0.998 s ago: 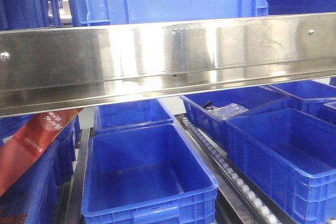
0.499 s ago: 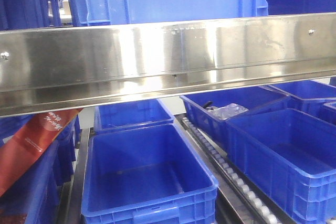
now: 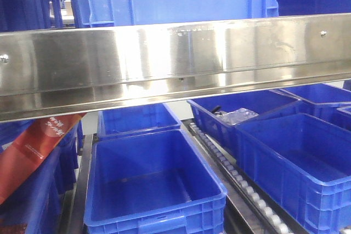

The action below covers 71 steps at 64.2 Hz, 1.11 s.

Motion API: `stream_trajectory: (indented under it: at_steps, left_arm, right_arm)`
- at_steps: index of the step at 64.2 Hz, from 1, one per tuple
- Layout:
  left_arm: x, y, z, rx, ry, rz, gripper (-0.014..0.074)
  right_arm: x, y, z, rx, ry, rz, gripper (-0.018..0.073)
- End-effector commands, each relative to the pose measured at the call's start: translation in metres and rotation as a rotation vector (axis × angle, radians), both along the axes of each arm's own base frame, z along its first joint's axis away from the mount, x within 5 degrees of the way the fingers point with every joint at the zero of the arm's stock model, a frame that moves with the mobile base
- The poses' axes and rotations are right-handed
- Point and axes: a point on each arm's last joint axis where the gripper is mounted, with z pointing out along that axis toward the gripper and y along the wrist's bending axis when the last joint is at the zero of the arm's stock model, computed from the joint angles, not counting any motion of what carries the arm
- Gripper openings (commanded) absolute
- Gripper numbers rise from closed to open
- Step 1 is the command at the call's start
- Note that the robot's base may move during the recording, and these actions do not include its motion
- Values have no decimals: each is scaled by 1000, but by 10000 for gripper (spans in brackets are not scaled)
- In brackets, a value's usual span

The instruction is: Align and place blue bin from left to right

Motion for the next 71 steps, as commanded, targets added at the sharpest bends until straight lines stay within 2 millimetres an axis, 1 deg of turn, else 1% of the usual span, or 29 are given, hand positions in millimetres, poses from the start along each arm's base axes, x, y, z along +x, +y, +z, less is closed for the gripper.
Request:
stream_trajectory:
  at_steps: [1,8,17,21,27,31,34,50,71]
  left_arm:
    - [-1,0,3,-3,-28,1,3]
    - [-1,0,3,-3,-28,1,3]
    - [-1,0,3,-3,-28,1,3]
    - [-1,0,3,-3,-28,1,3]
    - [-1,0,3,-3,-28,1,3]
    - [-1,0,3,-3,-28,1,3]
    - [-1,0,3,-3,-28,1,3]
    - [-1,0,3,-3,-28,1,3]
    - [-1,0,3,-3,-28,1,3]
  right_arm:
    - [2,-3,-8,14,-21,-69,-70]
    - [5,-5,-29,43,-45,-132,-70]
    - [6,-8,-63,41,-72,-169,-70]
    - [10,-8,-82,42,-27,-175,-70]
    - [14,-9,-101,43,-16,-180,-70]
    - [14,-10,-98,43,-73,-184,-70]
    - [15,-9,-101,41,-41,-182,-70]
    - [14,-10,-92,40,-137,-187,-70]
    - [14,-10,-96,39,-89,-185,-70]
